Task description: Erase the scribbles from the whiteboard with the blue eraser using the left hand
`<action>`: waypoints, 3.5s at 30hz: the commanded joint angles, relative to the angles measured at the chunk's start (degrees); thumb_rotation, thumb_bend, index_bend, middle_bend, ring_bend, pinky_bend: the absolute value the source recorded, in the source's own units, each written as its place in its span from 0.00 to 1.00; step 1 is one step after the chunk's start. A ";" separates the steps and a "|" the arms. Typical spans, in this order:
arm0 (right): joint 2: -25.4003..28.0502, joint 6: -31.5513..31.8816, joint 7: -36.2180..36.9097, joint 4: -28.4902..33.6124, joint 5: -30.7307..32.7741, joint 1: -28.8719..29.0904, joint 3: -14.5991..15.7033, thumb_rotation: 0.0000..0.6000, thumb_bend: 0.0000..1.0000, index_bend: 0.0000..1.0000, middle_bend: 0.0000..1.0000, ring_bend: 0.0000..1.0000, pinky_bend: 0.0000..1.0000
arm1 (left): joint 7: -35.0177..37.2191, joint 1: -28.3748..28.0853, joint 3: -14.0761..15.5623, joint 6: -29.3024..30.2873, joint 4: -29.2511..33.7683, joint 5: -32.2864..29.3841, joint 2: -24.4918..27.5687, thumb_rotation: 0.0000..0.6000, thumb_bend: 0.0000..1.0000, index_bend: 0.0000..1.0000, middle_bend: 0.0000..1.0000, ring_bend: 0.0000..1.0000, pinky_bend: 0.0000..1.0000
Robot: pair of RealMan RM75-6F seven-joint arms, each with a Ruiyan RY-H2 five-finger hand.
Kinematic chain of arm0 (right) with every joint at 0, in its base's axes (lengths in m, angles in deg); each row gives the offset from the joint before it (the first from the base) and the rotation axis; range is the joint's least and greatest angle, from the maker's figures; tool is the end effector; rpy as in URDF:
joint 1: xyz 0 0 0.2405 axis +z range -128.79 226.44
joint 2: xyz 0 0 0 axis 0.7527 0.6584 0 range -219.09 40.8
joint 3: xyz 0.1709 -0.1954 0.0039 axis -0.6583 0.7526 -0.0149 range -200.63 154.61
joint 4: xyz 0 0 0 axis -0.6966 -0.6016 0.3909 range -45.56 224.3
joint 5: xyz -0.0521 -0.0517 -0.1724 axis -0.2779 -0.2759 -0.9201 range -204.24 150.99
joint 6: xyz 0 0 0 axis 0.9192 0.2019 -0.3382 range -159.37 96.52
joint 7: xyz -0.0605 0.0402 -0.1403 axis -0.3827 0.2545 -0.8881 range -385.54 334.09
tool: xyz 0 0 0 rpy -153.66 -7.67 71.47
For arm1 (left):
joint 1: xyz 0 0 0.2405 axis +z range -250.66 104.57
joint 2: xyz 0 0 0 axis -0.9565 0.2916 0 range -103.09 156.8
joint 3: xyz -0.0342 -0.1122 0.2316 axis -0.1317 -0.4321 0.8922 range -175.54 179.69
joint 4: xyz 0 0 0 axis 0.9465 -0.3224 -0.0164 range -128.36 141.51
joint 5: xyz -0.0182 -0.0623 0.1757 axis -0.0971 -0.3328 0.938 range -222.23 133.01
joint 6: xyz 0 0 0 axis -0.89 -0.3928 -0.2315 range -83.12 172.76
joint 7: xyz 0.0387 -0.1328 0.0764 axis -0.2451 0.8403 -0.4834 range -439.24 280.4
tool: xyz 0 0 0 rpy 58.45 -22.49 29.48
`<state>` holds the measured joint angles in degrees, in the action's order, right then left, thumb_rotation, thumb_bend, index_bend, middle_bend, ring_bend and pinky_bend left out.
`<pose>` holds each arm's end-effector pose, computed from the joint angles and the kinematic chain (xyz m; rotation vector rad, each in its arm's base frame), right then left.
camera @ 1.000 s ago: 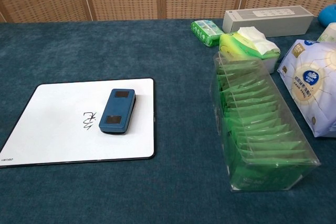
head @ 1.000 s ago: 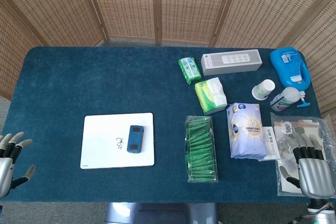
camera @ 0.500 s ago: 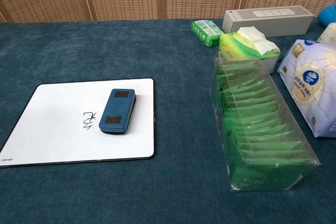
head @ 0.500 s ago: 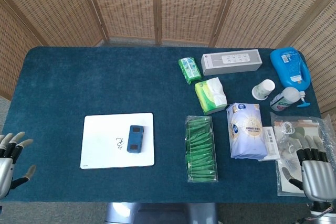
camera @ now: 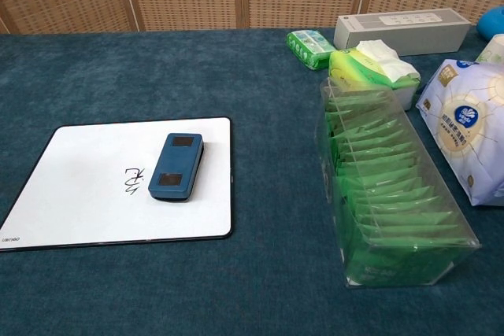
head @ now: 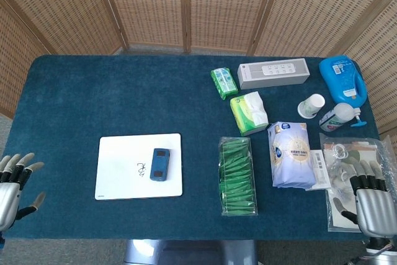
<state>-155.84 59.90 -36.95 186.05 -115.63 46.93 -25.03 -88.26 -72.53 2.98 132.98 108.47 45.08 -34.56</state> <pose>-0.2966 -0.1546 0.1731 1.3339 -0.8307 0.8398 -0.2866 0.1524 0.1785 -1.4075 -0.9180 -0.8372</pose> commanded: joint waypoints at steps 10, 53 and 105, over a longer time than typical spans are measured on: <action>0.47 1.07 -1.17 0.98 0.18 -0.88 0.10 1.00 0.23 0.16 0.10 0.00 0.03 | 0.21 -6.43 -1.36 -7.95 -2.21 1.53 1.79 1.00 0.37 0.24 0.14 0.05 0.00; 3.66 5.41 -1.02 2.40 2.94 -4.82 -1.01 1.00 0.23 0.16 0.10 0.00 0.03 | 1.65 -42.91 -1.81 -34.72 -27.38 14.70 -21.34 1.00 0.28 0.13 0.00 0.00 0.00; 3.02 6.38 2.96 -0.03 3.22 -6.79 -1.04 1.00 0.23 0.16 0.10 0.00 0.03 | -0.68 -47.28 2.37 -34.78 -29.57 10.87 -24.97 1.00 0.28 0.14 0.00 0.00 0.00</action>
<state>-152.83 66.23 -34.06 186.07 -112.43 40.19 -26.08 -88.83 -119.72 5.36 98.31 78.90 56.03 -59.42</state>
